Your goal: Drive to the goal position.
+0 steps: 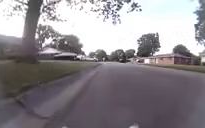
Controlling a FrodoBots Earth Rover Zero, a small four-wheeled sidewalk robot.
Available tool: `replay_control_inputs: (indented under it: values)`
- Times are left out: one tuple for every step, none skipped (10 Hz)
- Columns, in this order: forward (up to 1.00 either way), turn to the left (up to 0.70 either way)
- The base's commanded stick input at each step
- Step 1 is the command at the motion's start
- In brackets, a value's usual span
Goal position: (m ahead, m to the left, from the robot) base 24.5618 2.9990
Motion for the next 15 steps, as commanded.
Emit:
replay_control_inputs:
  values:
    - [1.0, -0.19]
    - [1.0, -0.07]
    - [1.0, -0.01]
    - [1.0, 0.0]
    - [1.0, 0.0]
    - [1.0, 0.0]
    - [1.0, 0.0]
    - [1.0, 0.0]
    - [1.0, 0.0]
    - [1.0, 0.0]
    - [1.0, 0.0]
    - [1.0, 0.0]
    - [1.0, 0.0]
    - [1.0, 0.0]
    - [1.0, 0.0]
